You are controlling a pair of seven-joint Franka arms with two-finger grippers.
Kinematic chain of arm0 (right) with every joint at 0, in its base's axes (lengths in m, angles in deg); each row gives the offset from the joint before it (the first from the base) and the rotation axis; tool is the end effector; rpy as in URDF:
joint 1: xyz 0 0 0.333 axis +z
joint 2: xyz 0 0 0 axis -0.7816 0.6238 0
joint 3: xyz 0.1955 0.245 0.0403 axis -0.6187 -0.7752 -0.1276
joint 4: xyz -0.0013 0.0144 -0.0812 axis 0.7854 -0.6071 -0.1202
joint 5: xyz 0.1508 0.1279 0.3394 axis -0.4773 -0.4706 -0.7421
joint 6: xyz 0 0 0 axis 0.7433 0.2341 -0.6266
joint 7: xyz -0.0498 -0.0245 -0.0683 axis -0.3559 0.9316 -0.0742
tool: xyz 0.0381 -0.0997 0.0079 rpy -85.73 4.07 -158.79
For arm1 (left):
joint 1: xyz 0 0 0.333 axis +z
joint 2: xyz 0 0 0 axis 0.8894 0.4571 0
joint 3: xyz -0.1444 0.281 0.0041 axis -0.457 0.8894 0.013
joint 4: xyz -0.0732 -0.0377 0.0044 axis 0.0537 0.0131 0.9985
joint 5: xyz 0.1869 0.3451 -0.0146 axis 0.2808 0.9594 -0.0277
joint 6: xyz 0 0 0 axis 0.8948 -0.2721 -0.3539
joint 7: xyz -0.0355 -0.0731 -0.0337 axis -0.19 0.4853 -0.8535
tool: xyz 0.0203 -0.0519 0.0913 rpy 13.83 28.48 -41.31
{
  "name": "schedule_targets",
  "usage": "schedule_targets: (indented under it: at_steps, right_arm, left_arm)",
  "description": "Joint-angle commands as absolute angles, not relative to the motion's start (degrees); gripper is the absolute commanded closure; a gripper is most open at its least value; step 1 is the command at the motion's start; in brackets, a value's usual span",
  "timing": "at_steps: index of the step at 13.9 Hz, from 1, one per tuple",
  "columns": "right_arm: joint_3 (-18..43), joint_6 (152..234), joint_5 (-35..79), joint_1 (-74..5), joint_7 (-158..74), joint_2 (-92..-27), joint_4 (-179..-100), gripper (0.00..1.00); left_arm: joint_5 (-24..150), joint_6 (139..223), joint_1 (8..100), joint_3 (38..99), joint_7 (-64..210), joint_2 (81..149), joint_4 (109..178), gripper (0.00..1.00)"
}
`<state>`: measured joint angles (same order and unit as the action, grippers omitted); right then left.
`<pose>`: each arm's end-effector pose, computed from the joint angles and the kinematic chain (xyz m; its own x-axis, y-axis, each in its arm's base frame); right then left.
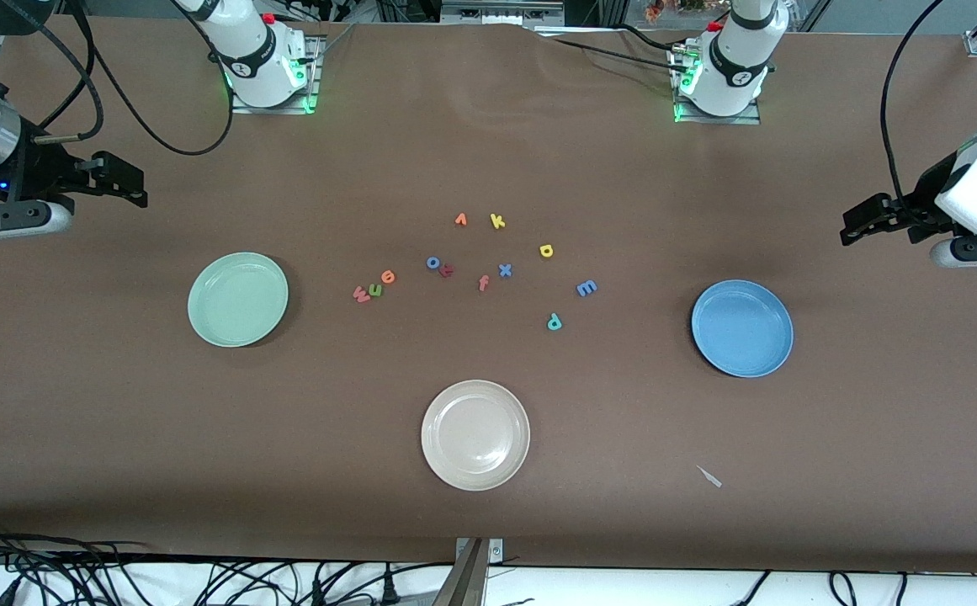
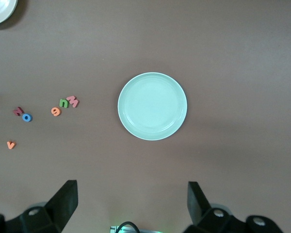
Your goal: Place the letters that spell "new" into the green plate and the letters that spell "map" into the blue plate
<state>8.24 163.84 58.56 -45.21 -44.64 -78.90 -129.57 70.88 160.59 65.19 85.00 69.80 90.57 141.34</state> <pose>0.5640 0.0495 0.5937 0.9862 0.1262 -0.1074 0.1261 -0.9920 -0.0084 0.5647 0.0028 0.5569 0.9966 0.0669 -0.0475 0.0678 -0.9975 0.0176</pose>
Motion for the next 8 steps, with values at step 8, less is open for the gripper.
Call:
schedule_targets:
  at_steps: [8]
  right_arm:
    - [6.79,167.93,58.08,-45.25,-45.23,-80.74,-135.2,0.0]
  left_arm:
    - [70.34,161.1,64.82,84.72,69.63,90.92,141.13,0.0]
